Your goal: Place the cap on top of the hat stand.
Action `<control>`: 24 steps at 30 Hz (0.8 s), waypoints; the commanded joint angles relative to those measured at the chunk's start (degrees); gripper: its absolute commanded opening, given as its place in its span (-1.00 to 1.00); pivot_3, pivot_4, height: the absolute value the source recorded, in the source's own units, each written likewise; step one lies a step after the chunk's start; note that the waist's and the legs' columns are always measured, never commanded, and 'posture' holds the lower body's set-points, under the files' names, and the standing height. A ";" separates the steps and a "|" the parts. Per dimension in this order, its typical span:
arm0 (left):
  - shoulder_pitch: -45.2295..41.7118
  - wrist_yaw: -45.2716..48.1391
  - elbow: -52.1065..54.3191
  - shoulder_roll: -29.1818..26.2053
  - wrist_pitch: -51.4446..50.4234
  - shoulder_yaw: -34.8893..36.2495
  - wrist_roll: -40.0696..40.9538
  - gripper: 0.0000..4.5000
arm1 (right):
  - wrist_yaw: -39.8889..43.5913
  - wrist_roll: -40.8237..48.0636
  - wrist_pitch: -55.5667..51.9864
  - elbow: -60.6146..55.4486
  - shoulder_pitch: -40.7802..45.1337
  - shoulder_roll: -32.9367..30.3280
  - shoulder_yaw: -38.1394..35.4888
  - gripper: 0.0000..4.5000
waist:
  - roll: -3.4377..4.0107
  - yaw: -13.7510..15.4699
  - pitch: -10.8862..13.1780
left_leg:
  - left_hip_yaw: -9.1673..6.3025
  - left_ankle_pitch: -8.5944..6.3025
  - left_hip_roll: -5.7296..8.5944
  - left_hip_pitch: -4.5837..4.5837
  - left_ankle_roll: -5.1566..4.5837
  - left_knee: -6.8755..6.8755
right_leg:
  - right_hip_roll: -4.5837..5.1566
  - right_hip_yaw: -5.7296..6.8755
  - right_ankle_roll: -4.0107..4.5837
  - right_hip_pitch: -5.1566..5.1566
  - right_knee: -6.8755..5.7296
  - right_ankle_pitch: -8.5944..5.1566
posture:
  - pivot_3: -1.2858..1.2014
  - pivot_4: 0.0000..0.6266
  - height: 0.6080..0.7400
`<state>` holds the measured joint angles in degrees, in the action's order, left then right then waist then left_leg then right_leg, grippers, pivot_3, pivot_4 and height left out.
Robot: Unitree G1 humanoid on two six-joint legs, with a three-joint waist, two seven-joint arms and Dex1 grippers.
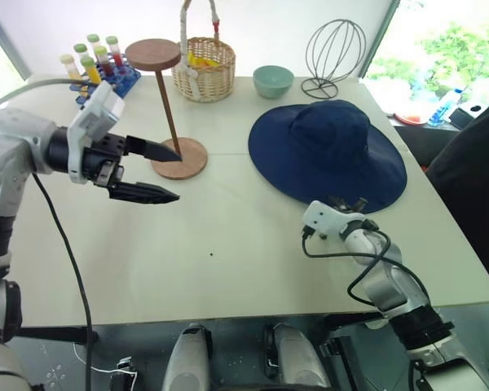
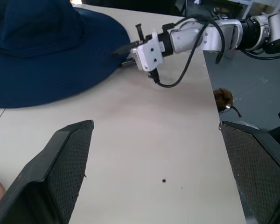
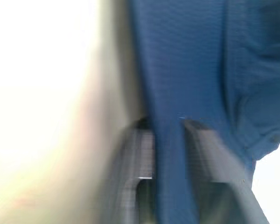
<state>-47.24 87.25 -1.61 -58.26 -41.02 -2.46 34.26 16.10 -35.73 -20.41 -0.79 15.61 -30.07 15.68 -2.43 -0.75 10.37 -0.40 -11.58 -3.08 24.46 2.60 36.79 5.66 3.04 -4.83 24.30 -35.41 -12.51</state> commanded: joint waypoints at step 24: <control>-3.42 -1.75 -1.74 -0.05 -1.26 3.29 0.39 1.00 | 8.13 2.23 -4.66 -7.61 1.38 0.14 -2.95 -0.99 | 0.21 0.01 0.14 | 0.00 0.01 0.00 -0.04 -0.02 -0.59 | -0.07 0.00 0.00 0.24 0.02 -0.02 | 0.03 -0.52 0.92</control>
<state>-48.91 86.34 -3.62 -58.02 -41.50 -2.12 33.55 22.32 -34.65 -24.01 -4.63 16.42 -29.74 14.08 -2.23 -0.74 10.51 -0.40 -11.57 -3.08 24.45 2.58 36.20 5.59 3.05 -4.83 24.55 -35.39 -12.54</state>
